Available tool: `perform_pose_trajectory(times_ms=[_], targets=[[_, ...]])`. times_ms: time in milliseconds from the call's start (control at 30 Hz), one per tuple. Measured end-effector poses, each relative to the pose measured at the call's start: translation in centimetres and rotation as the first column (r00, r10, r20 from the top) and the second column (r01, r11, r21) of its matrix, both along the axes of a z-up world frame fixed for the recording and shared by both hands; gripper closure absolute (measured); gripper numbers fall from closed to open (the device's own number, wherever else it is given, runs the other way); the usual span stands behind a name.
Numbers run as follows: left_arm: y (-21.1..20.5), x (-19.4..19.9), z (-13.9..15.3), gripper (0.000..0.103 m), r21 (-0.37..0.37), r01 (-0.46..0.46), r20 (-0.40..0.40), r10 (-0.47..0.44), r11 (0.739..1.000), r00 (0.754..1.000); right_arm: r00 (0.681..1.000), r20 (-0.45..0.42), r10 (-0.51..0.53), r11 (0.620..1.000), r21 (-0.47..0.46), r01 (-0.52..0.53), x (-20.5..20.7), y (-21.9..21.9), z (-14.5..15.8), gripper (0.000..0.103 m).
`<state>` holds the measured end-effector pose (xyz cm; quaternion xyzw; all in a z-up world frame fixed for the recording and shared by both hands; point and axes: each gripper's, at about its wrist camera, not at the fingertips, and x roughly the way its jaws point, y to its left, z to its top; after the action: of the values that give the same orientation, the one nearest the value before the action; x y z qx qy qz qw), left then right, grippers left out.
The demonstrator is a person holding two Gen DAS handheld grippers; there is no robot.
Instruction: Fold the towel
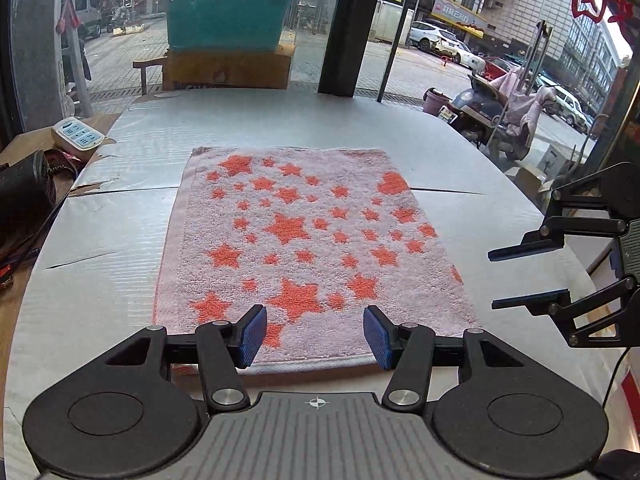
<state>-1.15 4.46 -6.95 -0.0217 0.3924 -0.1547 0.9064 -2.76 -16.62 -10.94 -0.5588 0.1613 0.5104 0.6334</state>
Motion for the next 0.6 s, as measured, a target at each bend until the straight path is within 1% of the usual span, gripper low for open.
perform_pose_trajectory(times_ms=[33, 133, 200, 267, 333, 367, 400, 433, 500, 600], targets=[[-0.8, -0.2, 0.0, 0.047, 0.008, 0.036, 0.006, -0.036, 0.999, 0.999, 0.999, 0.026, 0.04, 0.999, -0.038, -0.039, -0.7, -0.1, -0.7, 0.072], [-2.9, -0.5, -0.2, 0.047, 0.033, 0.109, 0.007, -0.109, 0.994, 0.994, 0.988, 0.07, 0.136, 0.985, -0.117, -0.127, -2.3, 0.2, -2.5, 0.073], [-3.8, -0.7, -0.4, 0.047, 0.042, 0.135, 0.002, -0.136, 0.99, 0.991, 0.976, 0.125, 0.178, 0.979, -0.126, -0.162, -2.7, 0.7, -3.1, 0.073], [-4.2, -0.8, -0.5, 0.047, 0.044, 0.152, -0.002, -0.152, 0.987, 0.988, 0.969, 0.144, 0.202, 0.973, -0.137, -0.183, -2.6, 1.3, -3.3, 0.073], [-4.6, -0.9, -0.6, 0.047, 0.041, 0.167, -0.006, -0.167, 0.985, 0.986, 0.969, 0.129, 0.211, 0.971, -0.142, -0.192, -2.4, 2.0, -3.3, 0.074], [-4.7, -1.0, -0.5, 0.047, 0.04, 0.174, -0.005, -0.174, 0.984, 0.985, 0.972, 0.106, 0.21, 0.97, -0.15, -0.194, -2.2, 2.3, -3.2, 0.083], [-4.9, -1.1, -0.6, 0.047, 0.04, 0.189, -0.004, -0.189, 0.981, 0.982, 0.974, 0.075, 0.214, 0.966, -0.164, -0.199, -2.0, 2.5, -3.1, 0.095], [-5.0, -1.2, -0.6, 0.047, 0.045, 0.202, -0.001, -0.203, 0.978, 0.979, 0.974, 0.06, 0.219, 0.963, -0.172, -0.206, -1.8, 2.4, -3.0, 0.098], [-5.3, -1.4, -0.7, 0.047, 0.055, 0.229, 0.005, -0.23, 0.972, 0.973, 0.972, 0.059, 0.226, 0.96, -0.182, -0.212, -1.5, 2.4, -3.0, 0.099], [-6.0, -1.6, -0.8, 0.047, 0.081, 0.272, 0.019, -0.275, 0.959, 0.961, 0.985, 0.024, 0.169, 0.976, -0.145, -0.164, -0.5, 2.7, -2.4, 0.1]])
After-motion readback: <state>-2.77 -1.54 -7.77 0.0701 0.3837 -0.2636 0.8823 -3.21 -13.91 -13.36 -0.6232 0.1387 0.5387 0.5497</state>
